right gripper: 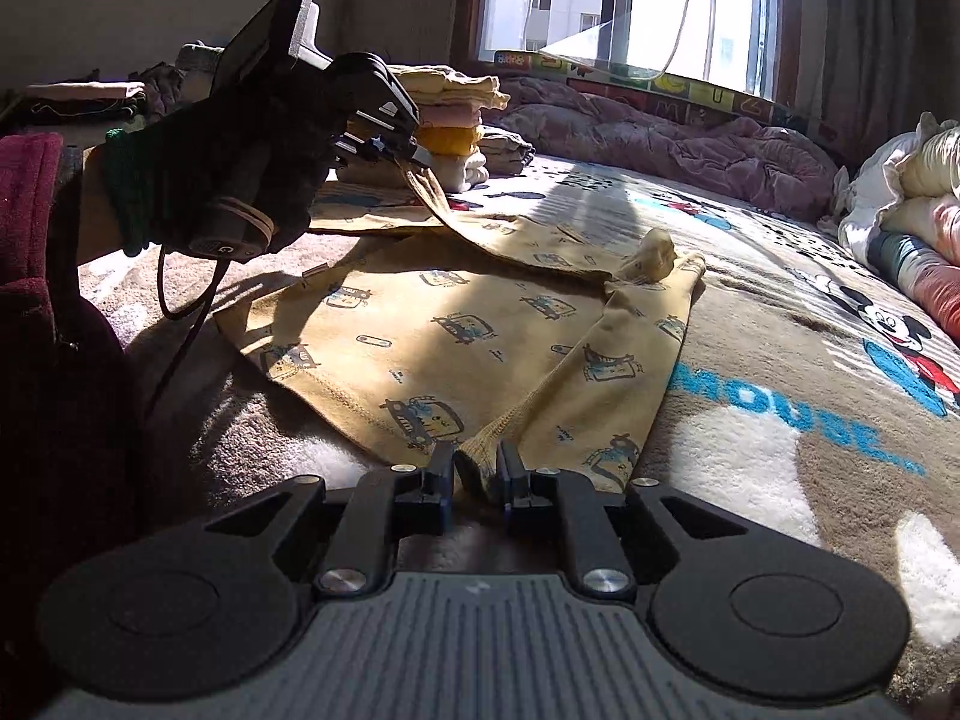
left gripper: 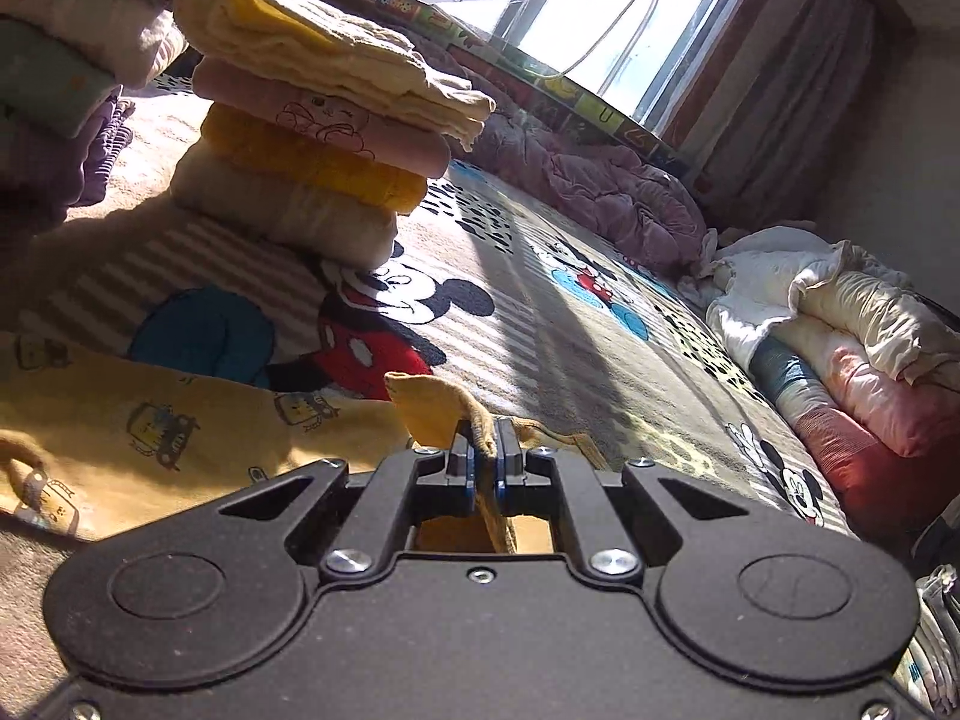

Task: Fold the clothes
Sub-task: 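Lift the sleeve with the left gripper and lay it across the shirt body, then open both grippers and release the folded sleeve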

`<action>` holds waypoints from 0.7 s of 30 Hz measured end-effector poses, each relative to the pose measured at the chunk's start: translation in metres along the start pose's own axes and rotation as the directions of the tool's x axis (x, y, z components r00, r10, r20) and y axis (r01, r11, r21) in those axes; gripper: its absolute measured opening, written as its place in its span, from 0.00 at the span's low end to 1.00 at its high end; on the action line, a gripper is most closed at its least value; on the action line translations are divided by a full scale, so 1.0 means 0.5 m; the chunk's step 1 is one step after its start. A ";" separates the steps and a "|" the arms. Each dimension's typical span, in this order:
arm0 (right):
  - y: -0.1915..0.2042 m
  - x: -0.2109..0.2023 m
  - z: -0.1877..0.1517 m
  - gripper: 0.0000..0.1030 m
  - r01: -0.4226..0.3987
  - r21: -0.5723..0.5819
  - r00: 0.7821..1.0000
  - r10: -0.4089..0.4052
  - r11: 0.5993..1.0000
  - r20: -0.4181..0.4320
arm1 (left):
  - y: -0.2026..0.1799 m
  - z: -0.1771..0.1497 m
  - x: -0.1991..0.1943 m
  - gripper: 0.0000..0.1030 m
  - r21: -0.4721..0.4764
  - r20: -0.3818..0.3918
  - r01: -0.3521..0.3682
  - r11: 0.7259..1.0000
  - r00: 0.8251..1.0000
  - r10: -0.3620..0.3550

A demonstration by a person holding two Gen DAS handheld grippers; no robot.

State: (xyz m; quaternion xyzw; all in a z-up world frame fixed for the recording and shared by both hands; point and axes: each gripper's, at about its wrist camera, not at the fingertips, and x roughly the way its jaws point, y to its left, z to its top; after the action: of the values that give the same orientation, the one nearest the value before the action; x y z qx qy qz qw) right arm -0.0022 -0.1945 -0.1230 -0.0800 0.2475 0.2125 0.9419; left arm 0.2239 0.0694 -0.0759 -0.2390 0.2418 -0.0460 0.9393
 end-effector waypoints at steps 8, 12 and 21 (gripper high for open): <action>-0.018 -0.060 0.000 0.35 0.080 -0.003 0.986 -0.078 0.997 0.149 | -0.003 -0.002 -0.001 0.05 0.002 0.005 -0.003 1.000 1.000 0.003; -0.044 0.013 -0.009 0.41 0.023 0.026 1.000 -0.022 0.999 -0.017 | 0.002 -0.002 -0.001 0.05 -0.007 0.006 -0.027 1.000 1.000 0.027; -0.041 -0.020 0.025 0.37 0.035 -0.018 0.994 -0.033 0.999 0.101 | 0.018 0.004 -0.007 0.11 -0.019 -0.004 -0.106 0.994 0.994 0.106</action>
State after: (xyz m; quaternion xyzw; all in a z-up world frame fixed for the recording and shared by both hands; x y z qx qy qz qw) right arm 0.0041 -0.2133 -0.1062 -0.0828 0.1964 0.2025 0.9558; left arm 0.2215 0.0792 -0.0770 -0.2348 0.2561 0.0059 0.9377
